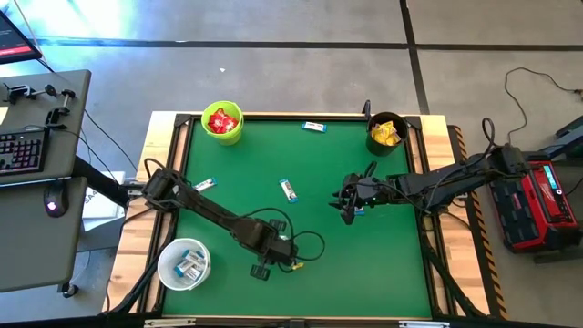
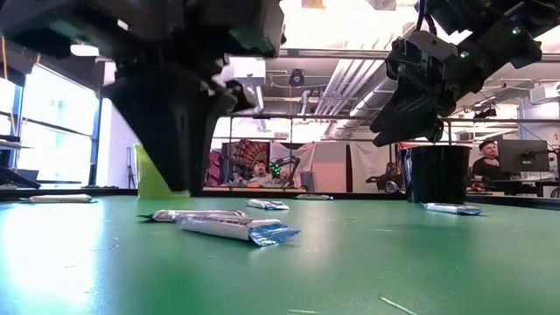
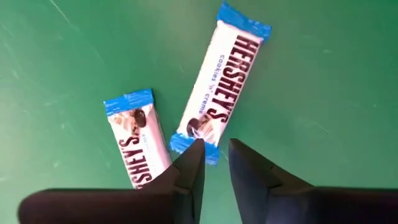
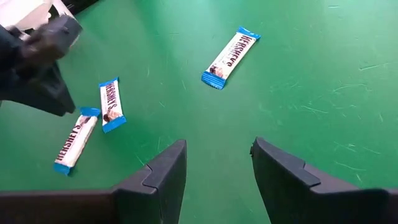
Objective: Sort candy by brand, put in halloween buckets
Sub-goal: Put the white chocolate into the white bucket
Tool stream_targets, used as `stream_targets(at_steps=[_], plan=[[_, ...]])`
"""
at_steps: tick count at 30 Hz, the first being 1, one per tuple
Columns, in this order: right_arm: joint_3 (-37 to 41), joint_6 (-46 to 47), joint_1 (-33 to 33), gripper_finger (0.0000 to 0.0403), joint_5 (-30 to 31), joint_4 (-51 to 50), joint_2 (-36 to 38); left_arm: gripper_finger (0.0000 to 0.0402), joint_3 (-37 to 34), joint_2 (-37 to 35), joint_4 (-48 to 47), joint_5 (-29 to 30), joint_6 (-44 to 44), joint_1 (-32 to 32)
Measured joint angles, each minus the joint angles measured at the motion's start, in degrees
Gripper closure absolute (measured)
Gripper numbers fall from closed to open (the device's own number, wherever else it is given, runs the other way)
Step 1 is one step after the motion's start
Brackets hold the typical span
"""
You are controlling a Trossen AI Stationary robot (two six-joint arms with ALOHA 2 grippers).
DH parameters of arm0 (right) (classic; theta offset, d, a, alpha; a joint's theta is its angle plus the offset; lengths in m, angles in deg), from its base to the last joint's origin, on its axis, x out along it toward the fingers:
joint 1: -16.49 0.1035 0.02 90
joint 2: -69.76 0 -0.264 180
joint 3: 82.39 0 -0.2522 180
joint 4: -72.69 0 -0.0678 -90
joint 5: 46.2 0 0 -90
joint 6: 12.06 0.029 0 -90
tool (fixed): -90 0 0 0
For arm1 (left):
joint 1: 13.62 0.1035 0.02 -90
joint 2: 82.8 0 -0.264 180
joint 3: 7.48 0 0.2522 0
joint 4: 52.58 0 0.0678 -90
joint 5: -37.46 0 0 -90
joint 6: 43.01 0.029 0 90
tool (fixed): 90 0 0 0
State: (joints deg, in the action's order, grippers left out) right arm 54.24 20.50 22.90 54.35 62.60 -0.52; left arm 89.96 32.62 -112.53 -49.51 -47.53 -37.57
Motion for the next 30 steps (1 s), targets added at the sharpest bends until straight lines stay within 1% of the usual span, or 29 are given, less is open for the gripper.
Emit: stream_targets(at_steps=[5, 8, 10, 12, 14, 17, 19, 21, 23, 26, 30], plan=[[0.0, 0.0, 0.0, 0.0234, 0.0, 0.0, 0.01, 0.0364, 3.35, -0.1, -2.69, 0.31, 0.43, -0.68], [0.0, 0.0, 0.0, 0.0234, 0.0, 0.0, 0.0, 0.0377, 4.22, -0.16, -3.31, 0.98, -0.09, -1.11], [0.0, 0.0, 0.0, 0.0234, 0.0, 0.0, 0.0, 0.0381, 4.22, -0.17, -3.96, 1.92, -2.54, -1.33], [0.0, 0.0, 0.0, 0.0234, -0.02, 0.0, 0.0, 0.0379, 4.22, -0.17, -4.99, 0.17, -5.68, -0.98], [0.0, 0.0, 0.0, 0.0234, -0.13, 0.0, 0.0, 0.0368, 4.22, -0.09, -5.29, -2.77, -10.78, -0.01], [0.0, 0.0, 0.0, 0.0234, -0.15, 0.01, 0.0, 0.0339, 4.22, 0.04, -5.2, -6.3, -18.41, 1.57], [0.0, 0.0, 0.0, 0.0234, -0.16, 0.0, 0.0, 0.0317, 3.91, 0.02, -4.14, -8.17, -22.05, 2.65], [0.0, 0.0, 0.0, 0.0234, -0.19, 0.02, 0.02, 0.0295, 2.13, -0.04, -1.2, -12.06, -25.15, 3.86], [0.0, 0.0, 0.0, 0.0234, -0.37, 0.0, 0.0, 0.0276, -0.03, 0.04, 0.76, -14.62, -26.76, 4.45], [0.0, 0.02, 0.0, 0.0234, -1.08, 0.0, 0.01, 0.0253, -2.84, 0.04, 3.12, -15.48, -28.34, 4.5], [0.0, 0.02, 0.0, 0.0234, -1.7, 0.02, 0.0, 0.0235, -4.56, 0.04, 4.03, -15.22, -30.25, 4.44]])
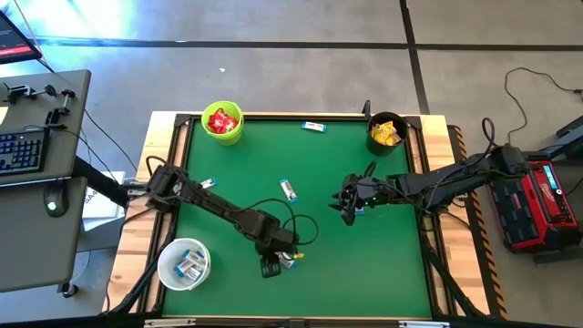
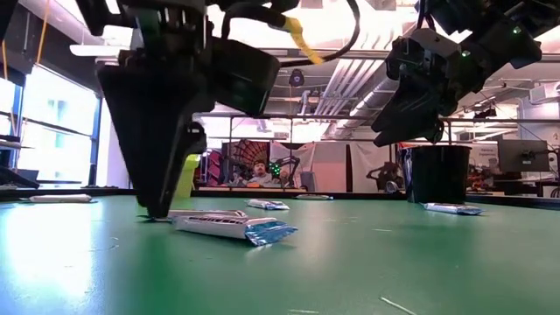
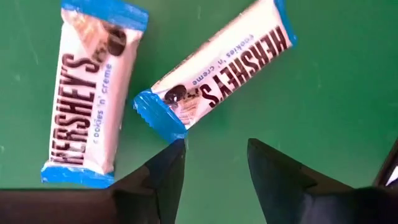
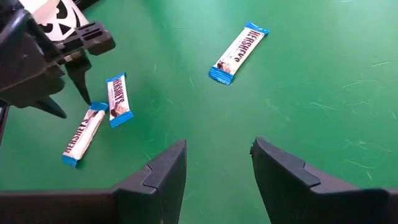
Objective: Sort candy by brand, put in halloween buckets
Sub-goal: Put the white chocolate into the white bucket
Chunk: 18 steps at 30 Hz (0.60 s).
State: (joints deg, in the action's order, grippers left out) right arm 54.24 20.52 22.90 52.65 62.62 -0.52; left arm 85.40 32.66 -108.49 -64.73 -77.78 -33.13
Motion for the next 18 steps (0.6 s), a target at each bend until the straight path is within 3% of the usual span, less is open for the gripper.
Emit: stream_targets(at_steps=[18], plan=[[0.0, 0.02, 0.66, 0.0234, -0.77, 0.0, 0.02, 0.0232, -0.81, -0.39, 0.82, 1.29, 0.29, 0.07]])
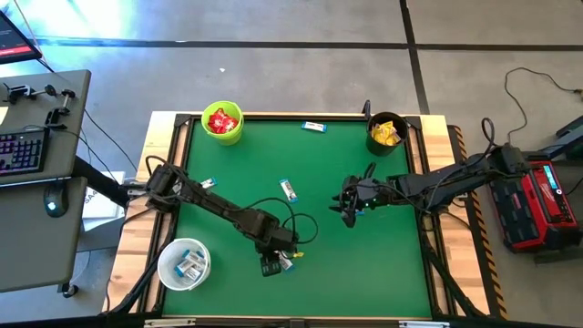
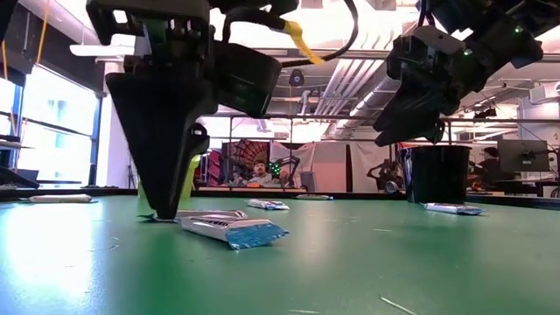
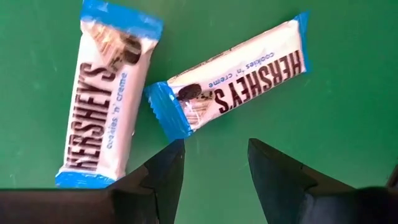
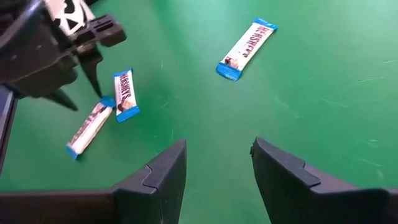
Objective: Sort candy by brand, put in halloween buckets
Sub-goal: Put the white chocolate into the white bucket
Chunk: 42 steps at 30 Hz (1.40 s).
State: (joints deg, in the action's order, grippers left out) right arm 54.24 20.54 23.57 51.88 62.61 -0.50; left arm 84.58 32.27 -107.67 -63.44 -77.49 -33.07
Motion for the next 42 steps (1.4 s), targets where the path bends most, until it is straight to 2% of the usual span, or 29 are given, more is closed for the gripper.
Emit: stream_targets(at_steps=[17, 23, 38, 42], plan=[[0.0, 1.42, 3.99, 0.0234, 2.37, -0.08, -0.02, 0.0232, 0.0, -0.94, -3.07, 1.34, 0.89, 2.36], [0.0, 1.46, 4.06, 0.0234, 2.45, -0.15, -0.02, 0.0232, 0.0, -0.94, 2.11, -5.04, 3.5, 4.12], [0.0, 1.46, 4.03, 0.0234, 3.16, -1.12, -0.02, 0.0232, -3.66, -0.06, 2.87, -10.3, 2.14, 5.99], [0.0, 1.46, 4.03, 0.0234, 3.26, -1.15, -0.01, 0.0249, -3.69, 0.04, 3.82, -10.97, 2.61, 5.92]])
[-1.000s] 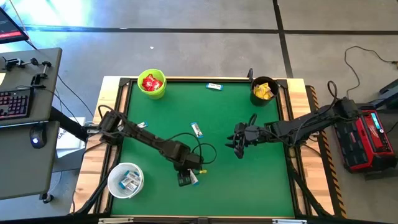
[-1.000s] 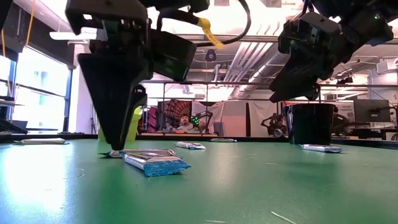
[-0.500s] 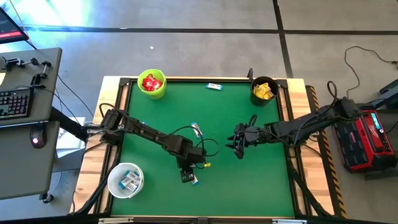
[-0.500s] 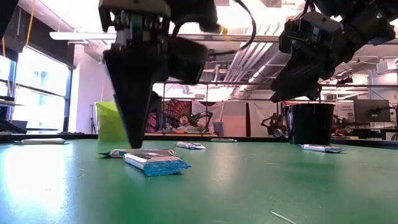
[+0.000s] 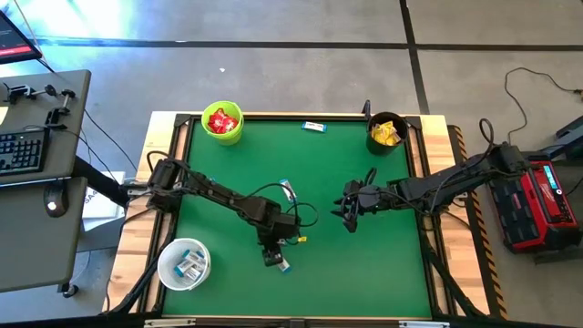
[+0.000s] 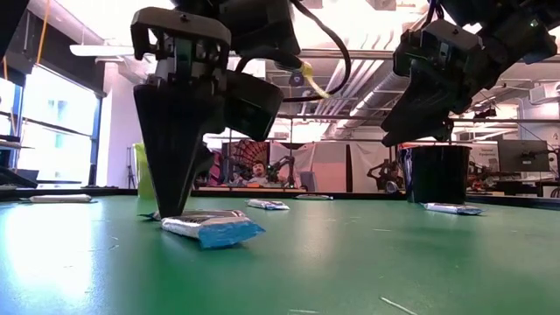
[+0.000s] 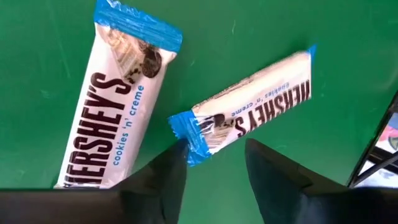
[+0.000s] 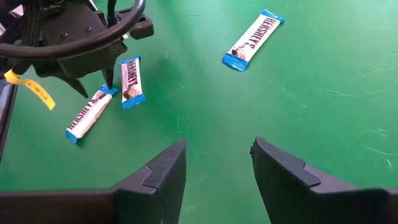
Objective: Sort candy by brand, put in halloween buckets
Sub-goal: Put the white chocolate into the white bucket
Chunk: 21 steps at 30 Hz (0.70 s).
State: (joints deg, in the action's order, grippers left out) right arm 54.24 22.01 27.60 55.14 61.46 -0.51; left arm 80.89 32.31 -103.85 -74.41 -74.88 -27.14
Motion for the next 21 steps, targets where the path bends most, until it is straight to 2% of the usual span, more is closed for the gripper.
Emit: stream_targets(at_steps=[11, 15, 21], plan=[[0.0, -0.12, 0.0, 0.0234, -0.02, -0.16, -0.01, 0.0377, -2.6, -0.11, 3.01, -0.2, 0.44, -0.01], [0.0, -0.4, 0.0, 0.0234, -0.02, -0.17, -0.01, 0.0399, -2.64, -0.04, 3.54, 0.02, 0.53, -0.09], [0.0, -0.57, 0.21, 0.0234, -0.04, -0.17, -0.01, 0.0401, -2.72, -1.05, 2.95, 2.43, 0.6, -0.17]])
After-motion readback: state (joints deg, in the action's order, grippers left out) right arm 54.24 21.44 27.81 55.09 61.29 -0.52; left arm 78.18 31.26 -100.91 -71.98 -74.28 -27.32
